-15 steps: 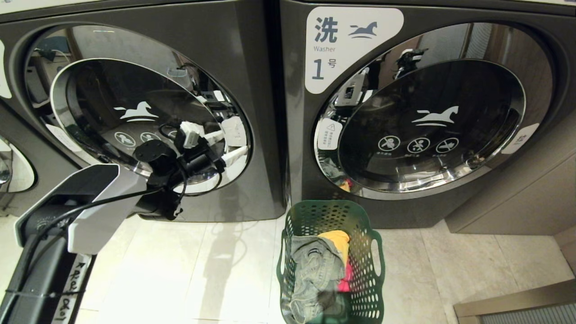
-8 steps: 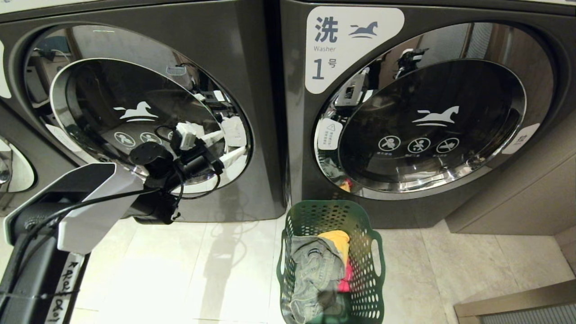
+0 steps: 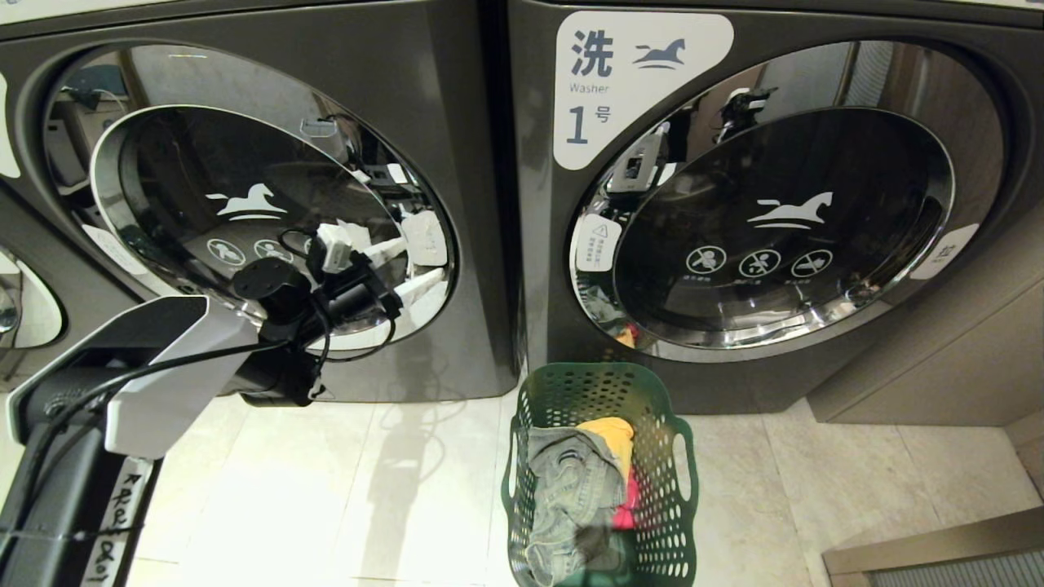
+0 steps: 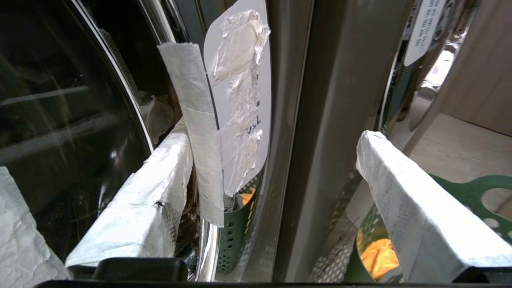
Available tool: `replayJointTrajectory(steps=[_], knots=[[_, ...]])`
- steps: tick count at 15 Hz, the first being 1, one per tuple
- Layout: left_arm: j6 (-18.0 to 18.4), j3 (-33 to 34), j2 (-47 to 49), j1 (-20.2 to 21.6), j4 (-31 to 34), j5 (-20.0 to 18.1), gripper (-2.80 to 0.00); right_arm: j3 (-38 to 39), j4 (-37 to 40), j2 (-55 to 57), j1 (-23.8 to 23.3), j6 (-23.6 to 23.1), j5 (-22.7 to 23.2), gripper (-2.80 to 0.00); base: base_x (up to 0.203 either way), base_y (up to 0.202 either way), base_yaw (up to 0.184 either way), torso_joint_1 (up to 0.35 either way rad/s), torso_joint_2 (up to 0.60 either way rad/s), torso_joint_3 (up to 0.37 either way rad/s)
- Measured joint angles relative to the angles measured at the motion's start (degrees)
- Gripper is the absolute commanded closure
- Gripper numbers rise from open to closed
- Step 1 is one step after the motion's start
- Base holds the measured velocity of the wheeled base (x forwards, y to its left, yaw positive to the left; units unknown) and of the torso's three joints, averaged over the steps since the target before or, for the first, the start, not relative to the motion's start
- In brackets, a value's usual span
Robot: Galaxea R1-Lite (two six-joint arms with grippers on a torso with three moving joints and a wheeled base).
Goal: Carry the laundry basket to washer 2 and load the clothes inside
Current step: Open the lid of the washing machine
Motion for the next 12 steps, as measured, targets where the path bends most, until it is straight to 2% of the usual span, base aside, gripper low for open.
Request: replayJointTrajectory(steps=[3,12], knots=[[-0.73,-0.62,0.29,0.00,0.00,-1.49,-2.80,0.00,0.00,0.00,-0.02,0.00,0.00,0.00,0.000,0.000,0.000,0.000,0.00,0.000],[-0.59,-4.88,2.96,-1.42,0.28,-0.92,-2.80,0.01,0.00,0.00,0.00,0.00,0.01,0.00,0.000,0.000,0.000,0.000,0.00,0.000]])
